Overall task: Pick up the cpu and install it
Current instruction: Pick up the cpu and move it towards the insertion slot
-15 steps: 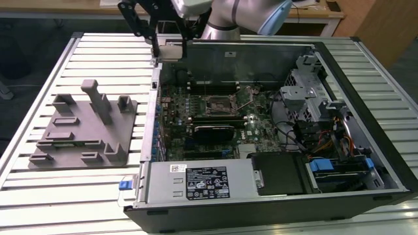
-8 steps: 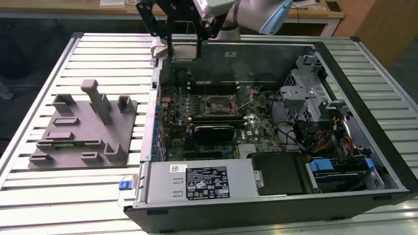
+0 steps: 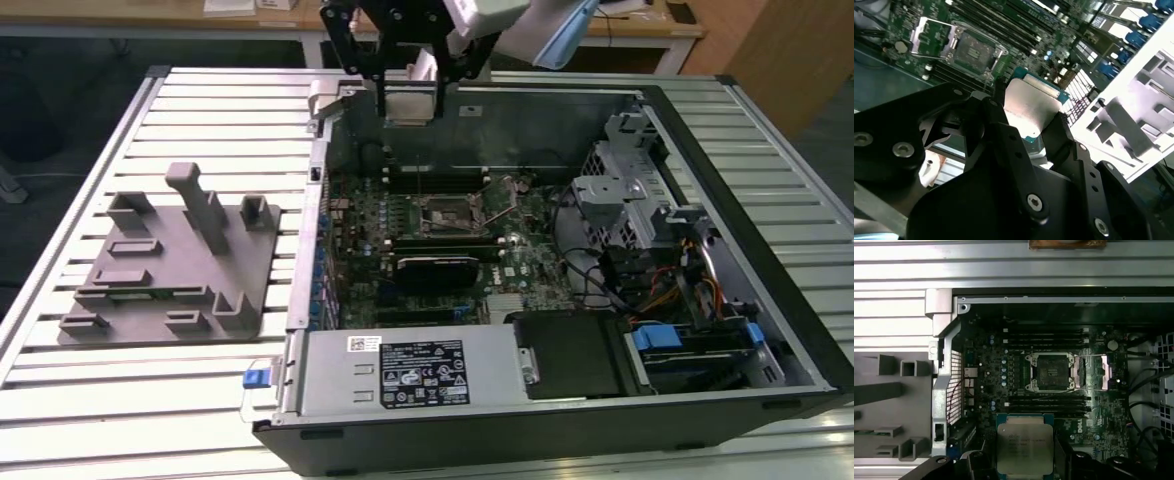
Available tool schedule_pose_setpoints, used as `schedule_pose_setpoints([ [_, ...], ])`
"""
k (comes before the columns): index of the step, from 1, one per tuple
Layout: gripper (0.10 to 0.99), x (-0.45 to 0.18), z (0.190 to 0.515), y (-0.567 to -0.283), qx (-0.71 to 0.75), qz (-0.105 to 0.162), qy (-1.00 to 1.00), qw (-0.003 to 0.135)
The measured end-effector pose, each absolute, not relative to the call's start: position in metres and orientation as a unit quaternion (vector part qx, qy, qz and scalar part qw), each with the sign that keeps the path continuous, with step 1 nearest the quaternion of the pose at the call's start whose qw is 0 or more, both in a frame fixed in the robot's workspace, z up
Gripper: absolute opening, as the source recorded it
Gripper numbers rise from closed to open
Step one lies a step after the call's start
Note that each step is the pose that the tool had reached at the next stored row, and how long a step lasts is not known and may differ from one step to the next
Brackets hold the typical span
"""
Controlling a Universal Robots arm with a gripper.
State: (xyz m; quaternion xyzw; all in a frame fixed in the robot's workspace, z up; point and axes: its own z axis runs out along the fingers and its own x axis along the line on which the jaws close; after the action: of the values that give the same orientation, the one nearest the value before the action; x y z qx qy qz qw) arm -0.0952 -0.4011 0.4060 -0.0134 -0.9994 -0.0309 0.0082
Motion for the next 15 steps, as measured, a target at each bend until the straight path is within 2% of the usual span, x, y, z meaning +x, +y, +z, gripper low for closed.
schedule_pose_setpoints([
  [15, 0.541, -0.058, 0.397, -0.401, -0.013, -0.031, -0.999, 0.010],
])
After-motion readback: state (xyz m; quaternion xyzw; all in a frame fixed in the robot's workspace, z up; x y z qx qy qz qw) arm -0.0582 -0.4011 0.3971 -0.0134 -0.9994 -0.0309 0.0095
